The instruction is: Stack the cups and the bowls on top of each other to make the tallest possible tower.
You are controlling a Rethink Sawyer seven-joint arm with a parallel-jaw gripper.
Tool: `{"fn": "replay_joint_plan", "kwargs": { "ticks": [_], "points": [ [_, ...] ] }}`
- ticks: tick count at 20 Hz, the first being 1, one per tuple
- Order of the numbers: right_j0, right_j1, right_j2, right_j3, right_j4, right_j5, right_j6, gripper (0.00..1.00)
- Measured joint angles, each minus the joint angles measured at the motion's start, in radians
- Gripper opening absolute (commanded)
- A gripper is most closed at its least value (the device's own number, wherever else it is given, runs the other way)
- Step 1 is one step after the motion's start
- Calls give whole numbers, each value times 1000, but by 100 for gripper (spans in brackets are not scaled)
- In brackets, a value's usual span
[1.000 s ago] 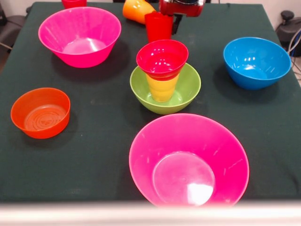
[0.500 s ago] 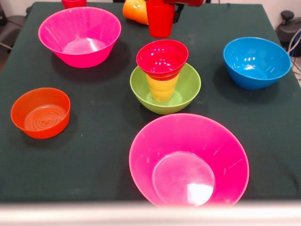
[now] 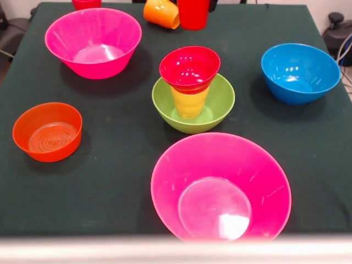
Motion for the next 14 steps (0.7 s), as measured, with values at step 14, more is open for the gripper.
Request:
{"fn": "replay_joint_plan", "kwargs": {
  "ticks": [14],
  "points": [
    [-58, -36, 65, -70, 17, 260, 0, 0]
  ]
}}
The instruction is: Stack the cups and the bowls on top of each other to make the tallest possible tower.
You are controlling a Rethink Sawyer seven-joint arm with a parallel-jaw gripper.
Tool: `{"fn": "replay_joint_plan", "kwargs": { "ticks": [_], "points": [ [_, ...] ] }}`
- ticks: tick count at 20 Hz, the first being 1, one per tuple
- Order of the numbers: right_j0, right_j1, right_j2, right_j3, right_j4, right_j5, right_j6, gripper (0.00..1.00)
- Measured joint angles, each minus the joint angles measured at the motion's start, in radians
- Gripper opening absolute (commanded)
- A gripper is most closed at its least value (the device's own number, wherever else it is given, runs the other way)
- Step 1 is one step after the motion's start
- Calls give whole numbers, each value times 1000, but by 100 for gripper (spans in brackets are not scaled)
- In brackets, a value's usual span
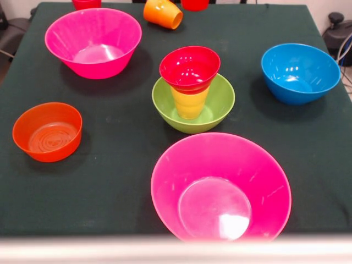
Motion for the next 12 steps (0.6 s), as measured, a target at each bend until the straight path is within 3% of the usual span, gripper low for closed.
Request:
{"fn": "replay_joint_plan", "kwargs": {
  "ticks": [12],
  "points": [
    [-43, 26, 58, -189, -3, 63, 0, 0]
  ]
}}
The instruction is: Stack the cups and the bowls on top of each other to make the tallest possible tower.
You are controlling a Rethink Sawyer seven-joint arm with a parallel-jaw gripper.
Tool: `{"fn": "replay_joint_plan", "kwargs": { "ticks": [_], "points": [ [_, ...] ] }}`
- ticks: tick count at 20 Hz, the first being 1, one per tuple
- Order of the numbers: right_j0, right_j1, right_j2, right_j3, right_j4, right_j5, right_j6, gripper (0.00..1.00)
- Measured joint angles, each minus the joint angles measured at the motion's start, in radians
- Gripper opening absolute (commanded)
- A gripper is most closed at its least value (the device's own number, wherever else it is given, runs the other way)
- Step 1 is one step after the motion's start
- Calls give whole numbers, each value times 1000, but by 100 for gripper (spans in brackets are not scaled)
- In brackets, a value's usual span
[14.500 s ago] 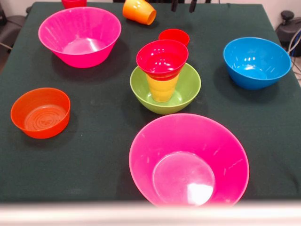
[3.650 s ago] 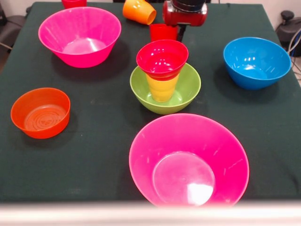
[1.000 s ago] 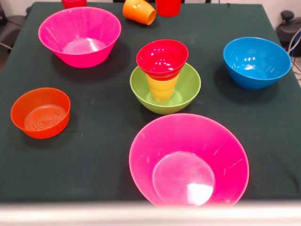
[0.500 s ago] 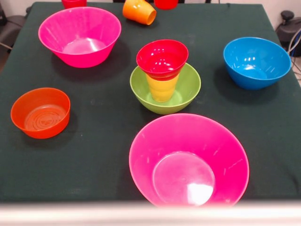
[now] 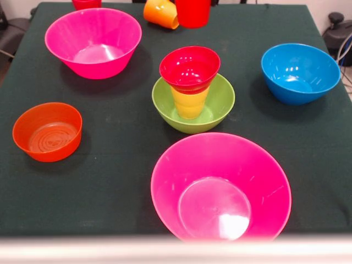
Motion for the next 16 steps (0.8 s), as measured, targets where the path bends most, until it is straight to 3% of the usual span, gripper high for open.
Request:
{"fn": "replay_joint_plan", "kwargs": {
  "ticks": [10, 16],
  "points": [
    [-1, 64, 31, -153, -3, 18, 0, 0],
    [-2, 68, 47, -169, -5, 18, 0, 0]
  ]
}}
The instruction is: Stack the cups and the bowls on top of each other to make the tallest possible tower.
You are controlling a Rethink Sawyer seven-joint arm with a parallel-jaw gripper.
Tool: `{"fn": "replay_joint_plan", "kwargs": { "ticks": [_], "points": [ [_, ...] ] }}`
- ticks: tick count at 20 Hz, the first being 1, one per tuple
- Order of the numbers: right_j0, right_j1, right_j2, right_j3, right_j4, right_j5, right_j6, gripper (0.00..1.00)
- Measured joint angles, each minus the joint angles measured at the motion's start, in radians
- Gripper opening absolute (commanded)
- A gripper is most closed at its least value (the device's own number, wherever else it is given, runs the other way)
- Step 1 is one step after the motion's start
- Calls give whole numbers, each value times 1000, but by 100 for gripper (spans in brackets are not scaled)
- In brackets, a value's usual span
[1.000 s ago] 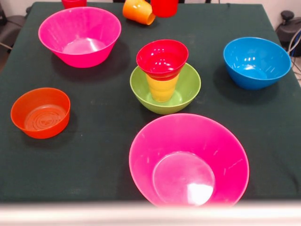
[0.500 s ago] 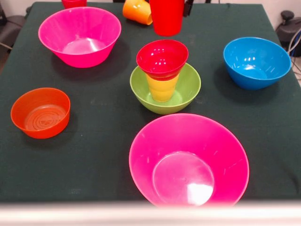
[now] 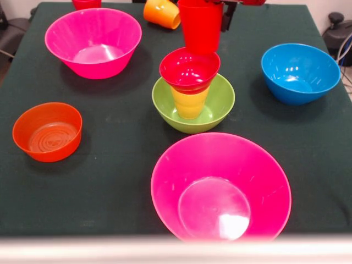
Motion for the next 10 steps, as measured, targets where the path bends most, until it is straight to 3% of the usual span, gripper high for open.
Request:
{"fn": "replay_joint_plan", "kwargs": {
  "ticks": [10],
  "points": [
    [-3, 10, 14, -26, -7, 0, 0, 0]
  ]
}}
